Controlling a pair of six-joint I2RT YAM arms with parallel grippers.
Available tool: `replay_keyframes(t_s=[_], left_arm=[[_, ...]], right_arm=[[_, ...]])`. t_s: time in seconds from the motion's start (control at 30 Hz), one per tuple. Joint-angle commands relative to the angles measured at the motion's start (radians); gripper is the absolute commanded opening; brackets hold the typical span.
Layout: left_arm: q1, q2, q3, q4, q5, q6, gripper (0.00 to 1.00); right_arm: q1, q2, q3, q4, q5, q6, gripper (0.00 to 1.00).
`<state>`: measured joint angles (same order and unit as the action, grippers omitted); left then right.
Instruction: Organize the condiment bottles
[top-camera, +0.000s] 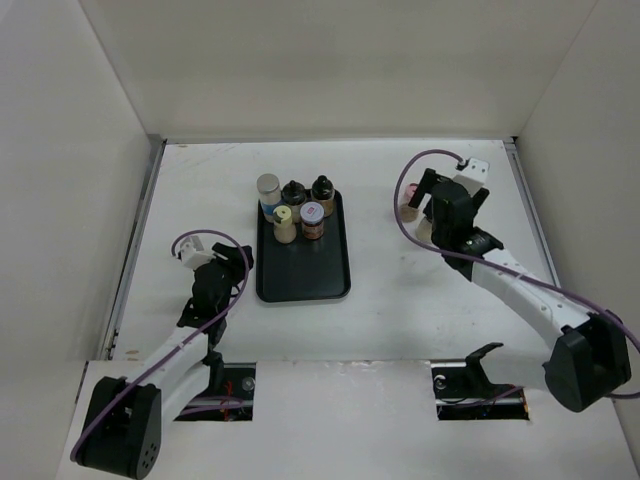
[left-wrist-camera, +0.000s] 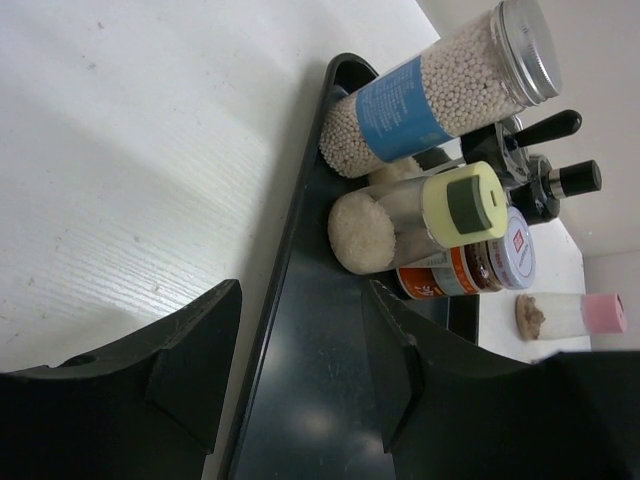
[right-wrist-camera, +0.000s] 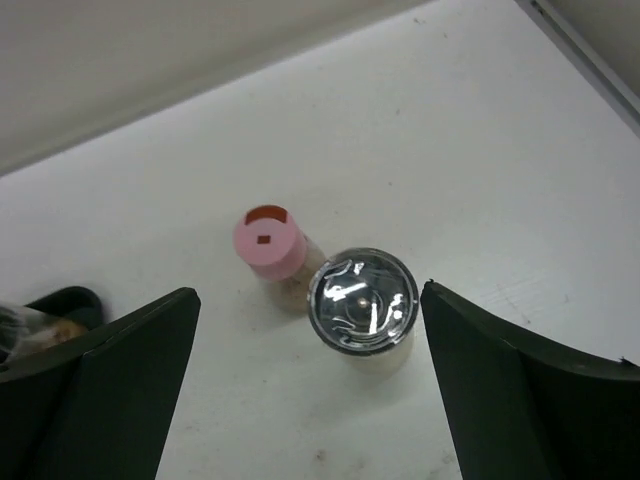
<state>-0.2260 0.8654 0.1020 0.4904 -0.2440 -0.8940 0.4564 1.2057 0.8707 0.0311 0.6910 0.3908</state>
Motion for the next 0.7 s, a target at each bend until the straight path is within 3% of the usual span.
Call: replay_keyframes(t_s=[0.0,0.43,0.57,0.67], left_arm=[[-0.009,-0.029,0.015,0.05,-0.023,-0.002,0.49],[-0.002,-0.005,0.019,0.053,-0.005,-0.002,0.49],[0.0,-0.025,0.016,0.054,-0.003,-0.002,0.49],[0.001,-0.019,0.016,0.054,-0.003,0.0,0.49]], right_arm=[[-0.031,0.041,0.036,-0.082,0.021,0.022,1.0],[-0.124,0.245,0.08,-0.027,-0.12,0.074,0.99],[-0.141,0.272,0.094,-0.013,-0.14,0.077,0.92],[-0.149,0.282,0.099,-0.005,-0.146,0.08,0.8]])
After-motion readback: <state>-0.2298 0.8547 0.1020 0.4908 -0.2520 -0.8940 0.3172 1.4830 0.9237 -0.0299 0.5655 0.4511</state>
